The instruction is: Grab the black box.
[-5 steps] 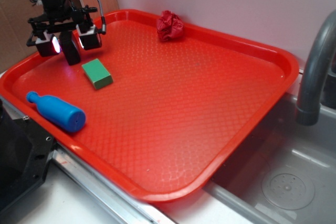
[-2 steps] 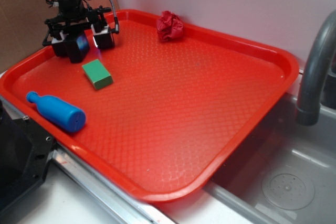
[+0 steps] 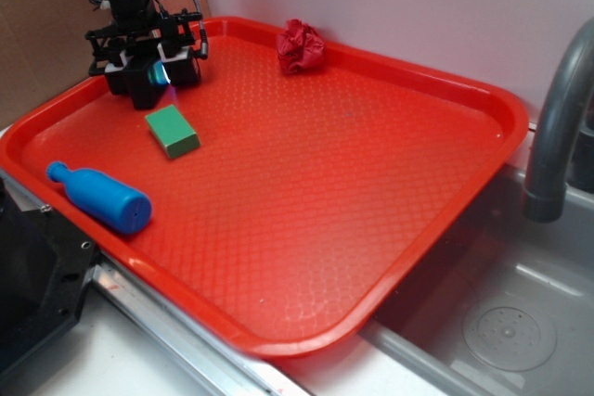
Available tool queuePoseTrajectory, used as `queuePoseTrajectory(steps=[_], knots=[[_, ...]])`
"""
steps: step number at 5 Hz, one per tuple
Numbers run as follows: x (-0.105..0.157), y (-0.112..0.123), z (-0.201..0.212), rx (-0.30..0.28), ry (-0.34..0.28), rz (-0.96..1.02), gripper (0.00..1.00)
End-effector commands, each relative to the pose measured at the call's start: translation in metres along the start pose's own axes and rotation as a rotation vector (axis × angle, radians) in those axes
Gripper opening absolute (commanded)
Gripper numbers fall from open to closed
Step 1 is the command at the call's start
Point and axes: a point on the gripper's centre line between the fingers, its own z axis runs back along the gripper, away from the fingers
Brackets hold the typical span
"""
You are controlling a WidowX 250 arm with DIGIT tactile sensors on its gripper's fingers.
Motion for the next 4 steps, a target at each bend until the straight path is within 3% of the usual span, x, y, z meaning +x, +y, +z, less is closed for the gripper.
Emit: queuePoseTrajectory(steps=[1,3,4], knots=[[-0.008,0.003,0.003,-0.011,-0.023,-0.036,0.00],[-0.012,0.003,0.015,-0.020,-0.060,-0.072,0.00],[-0.024,-0.004,0.044,-0.063,-0.062,-0.138,0.00]])
